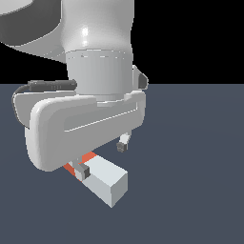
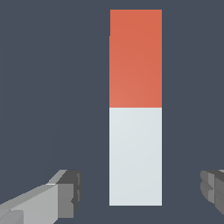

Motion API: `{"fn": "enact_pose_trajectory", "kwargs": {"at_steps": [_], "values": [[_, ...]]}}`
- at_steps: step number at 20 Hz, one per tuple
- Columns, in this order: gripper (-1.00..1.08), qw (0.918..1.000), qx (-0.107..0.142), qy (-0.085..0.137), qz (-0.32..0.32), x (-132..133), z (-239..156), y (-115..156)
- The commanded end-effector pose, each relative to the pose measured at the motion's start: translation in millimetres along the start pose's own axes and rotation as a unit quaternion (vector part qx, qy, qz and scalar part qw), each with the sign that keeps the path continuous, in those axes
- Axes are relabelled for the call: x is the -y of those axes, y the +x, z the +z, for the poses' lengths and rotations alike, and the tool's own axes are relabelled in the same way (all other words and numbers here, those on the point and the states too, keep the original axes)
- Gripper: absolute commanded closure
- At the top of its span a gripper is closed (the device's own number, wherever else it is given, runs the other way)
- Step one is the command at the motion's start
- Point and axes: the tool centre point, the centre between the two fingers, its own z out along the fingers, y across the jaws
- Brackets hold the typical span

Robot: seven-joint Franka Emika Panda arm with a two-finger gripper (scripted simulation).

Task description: Insert the peg into the horizontal hole in a box.

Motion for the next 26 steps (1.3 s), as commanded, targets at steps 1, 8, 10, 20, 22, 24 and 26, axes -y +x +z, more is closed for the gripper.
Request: {"fn": "enact_pose_trajectory", "kwargs": {"at_steps": [1,8,10,20,22,24,26], "values": [[-0.92,1.0000,0.000,0.000,0.000,0,0,0],[-0.92,1.0000,0.000,0.000,0.000,0,21,1],[-0.92,1.0000,0.000,0.000,0.000,0,32,1],[1.08,1.0000,0.000,0.000,0.000,0,50,0],[1.08,1.0000,0.000,0.000,0.000,0,50,0],[1.08,1.0000,0.000,0.000,0.000,0,50,0],[1.08,1.0000,0.000,0.000,0.000,0,50,0]]}}
